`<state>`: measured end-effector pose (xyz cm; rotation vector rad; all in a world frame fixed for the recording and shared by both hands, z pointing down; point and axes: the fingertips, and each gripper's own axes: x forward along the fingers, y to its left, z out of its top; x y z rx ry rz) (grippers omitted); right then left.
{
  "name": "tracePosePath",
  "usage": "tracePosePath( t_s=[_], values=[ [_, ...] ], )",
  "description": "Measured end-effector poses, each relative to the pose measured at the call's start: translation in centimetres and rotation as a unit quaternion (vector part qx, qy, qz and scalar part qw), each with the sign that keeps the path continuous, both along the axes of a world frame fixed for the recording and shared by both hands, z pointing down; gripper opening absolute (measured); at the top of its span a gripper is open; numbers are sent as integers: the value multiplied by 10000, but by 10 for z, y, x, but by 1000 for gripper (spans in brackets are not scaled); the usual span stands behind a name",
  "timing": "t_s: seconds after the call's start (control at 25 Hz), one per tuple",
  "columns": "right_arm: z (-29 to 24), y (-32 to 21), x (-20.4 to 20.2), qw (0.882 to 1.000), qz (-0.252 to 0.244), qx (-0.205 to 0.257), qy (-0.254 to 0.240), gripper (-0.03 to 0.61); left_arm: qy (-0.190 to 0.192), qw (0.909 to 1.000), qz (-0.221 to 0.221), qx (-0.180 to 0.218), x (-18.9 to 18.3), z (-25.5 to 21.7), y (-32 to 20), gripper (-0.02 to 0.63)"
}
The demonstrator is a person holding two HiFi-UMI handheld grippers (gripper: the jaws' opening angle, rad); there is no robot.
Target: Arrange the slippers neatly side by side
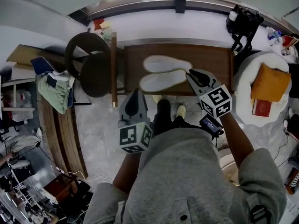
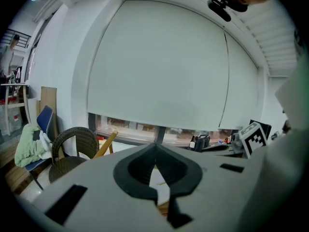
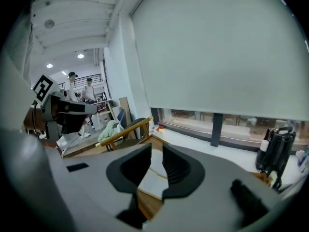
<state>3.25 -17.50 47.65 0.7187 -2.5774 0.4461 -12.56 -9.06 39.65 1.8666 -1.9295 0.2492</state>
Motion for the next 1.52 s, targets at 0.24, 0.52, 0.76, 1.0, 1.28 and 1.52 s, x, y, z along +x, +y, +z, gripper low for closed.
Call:
tracePosePath(
  t_s=[0.24, 0.52, 0.76, 1.0, 1.28, 1.52],
  values=[
    [22, -16, -19, 9994, -85, -308, 142, 114, 20, 10000, -20, -55, -20, 3, -19, 15],
    [55, -36, -42, 9976, -214, -406, 512, 114, 73, 9999, 16, -138, -44, 16, -47, 15],
    [86, -42, -54, 9928, -432, -460, 1015, 114, 156, 9995, 141, -247, -56, 30, -65, 15],
    [108, -52, -75, 9877, -648, -582, 1296, 114, 218, 9990, 152, -353, -80, 40, -84, 15],
    [154, -54, -96, 9736, -1054, -589, 1936, 114, 250, 9984, 227, -464, -106, 51, -95, 15],
    [197, -58, -105, 9567, -1322, -725, 2489, 123, 242, 9982, 195, -507, -130, 58, -99, 15]
  ],
)
